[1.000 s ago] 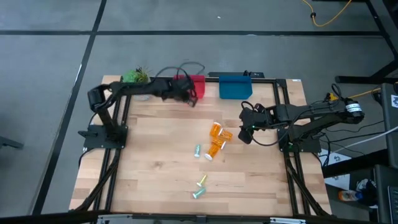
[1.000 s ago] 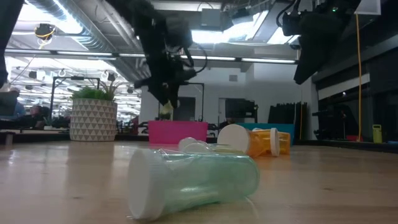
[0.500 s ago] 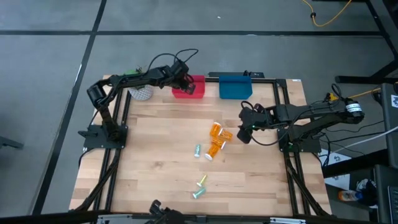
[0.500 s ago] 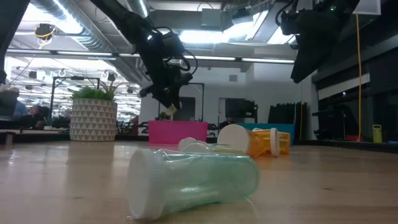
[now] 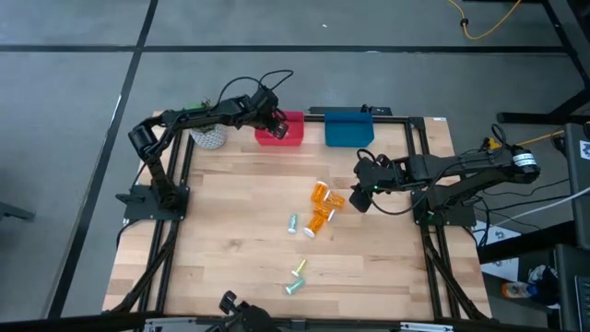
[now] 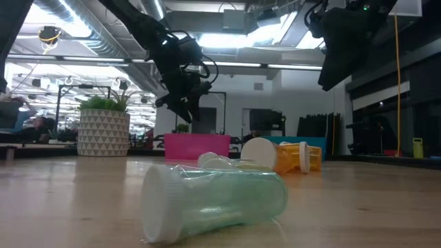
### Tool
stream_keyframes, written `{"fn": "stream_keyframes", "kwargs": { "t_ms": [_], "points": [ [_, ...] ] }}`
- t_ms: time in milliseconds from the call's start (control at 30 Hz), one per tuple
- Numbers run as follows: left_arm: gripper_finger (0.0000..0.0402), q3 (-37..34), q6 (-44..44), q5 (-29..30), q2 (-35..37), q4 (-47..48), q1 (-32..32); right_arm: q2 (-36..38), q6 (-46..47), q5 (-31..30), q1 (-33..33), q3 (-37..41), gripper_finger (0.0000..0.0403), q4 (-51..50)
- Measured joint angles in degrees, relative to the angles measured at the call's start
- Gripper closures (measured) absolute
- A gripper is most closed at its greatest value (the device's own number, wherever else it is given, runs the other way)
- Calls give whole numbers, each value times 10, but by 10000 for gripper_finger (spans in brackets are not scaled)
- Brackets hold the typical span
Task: Pick and place medicine bottles into bin by pill shape (circle, oval)
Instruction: Put the blue pill bottle into the blue bin
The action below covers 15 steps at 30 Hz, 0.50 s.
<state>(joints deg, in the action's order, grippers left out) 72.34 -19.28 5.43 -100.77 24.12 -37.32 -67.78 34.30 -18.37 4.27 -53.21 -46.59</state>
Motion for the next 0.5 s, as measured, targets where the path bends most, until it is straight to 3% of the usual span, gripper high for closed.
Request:
{"fn": "stream_keyframes", "kwargs": {
  "t_ms": [200, 500],
  "points": [
    [256, 0, -16, 2, 0, 0, 10, 0, 0, 0, 0, 0, 205, 0],
    [256, 0, -16, -6, 0, 20, 101, 0, -1, 0, 0, 0, 205, -1]
  ]
}}
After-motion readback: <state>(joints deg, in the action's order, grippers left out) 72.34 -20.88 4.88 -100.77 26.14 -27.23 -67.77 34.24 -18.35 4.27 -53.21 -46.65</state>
